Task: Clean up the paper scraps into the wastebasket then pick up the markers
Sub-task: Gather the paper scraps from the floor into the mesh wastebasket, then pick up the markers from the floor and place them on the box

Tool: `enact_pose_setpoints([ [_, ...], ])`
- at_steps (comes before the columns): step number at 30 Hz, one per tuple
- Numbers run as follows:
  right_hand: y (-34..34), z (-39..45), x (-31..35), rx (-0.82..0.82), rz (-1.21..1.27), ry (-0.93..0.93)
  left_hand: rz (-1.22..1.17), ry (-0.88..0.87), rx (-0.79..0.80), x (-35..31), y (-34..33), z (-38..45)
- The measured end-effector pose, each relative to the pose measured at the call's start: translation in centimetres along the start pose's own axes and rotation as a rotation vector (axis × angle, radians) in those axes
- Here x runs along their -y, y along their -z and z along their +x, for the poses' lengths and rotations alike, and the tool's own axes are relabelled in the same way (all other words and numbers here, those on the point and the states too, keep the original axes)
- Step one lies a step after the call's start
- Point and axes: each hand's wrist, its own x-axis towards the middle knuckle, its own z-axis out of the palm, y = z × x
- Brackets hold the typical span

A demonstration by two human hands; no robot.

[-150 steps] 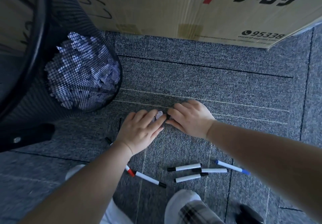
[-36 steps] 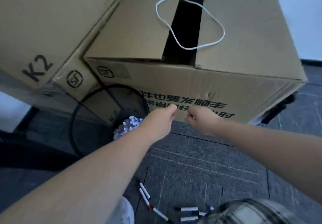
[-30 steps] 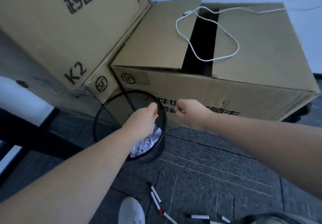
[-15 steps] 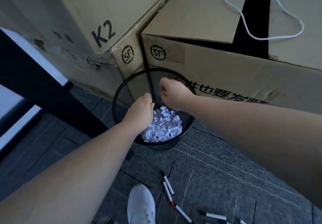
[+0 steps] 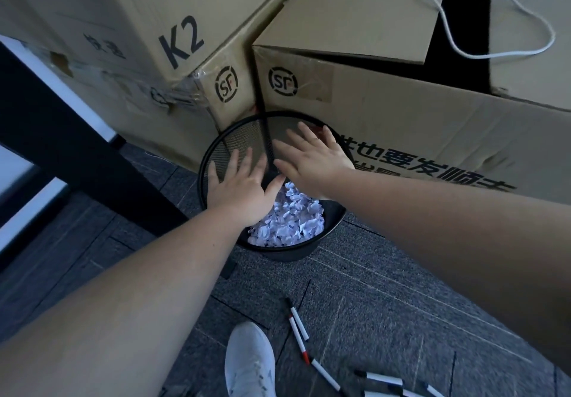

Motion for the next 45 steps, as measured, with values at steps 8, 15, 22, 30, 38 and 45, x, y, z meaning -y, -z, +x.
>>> enact_pose_setpoints([
  [8,-0.4,0.1,-0.4,-0.021,0.021,-0.055,0.011,0.002,-0.044,-0.6,0.0,0.4],
  [15,0.9,-2.3,-2.1,-0.033,0.020,-0.083,0.015,0.005,-0.040,-0.6,1.2,-1.2],
  [22,2.5,-7.0,-4.4,-0.100,0.103,-0.146,0.010,-0.070,-0.140,-3.6,3.3,-4.1],
  [30,-0.2,-15.2,-5.5,-0.076,0.122,-0.150,-0.024,-0.313,-0.273,-8.8,1.2,-10.1],
  [38,-6.2,-22.1,-6.2,0.182,0.066,-0.010,-0.015,-0.388,-0.204,-10.8,-5.3,-14.6],
  [45,-13.4,-26.7,-7.5,0.465,0.111,-0.057,0.014,-0.284,0.045,-12.5,-13.1,-15.3],
])
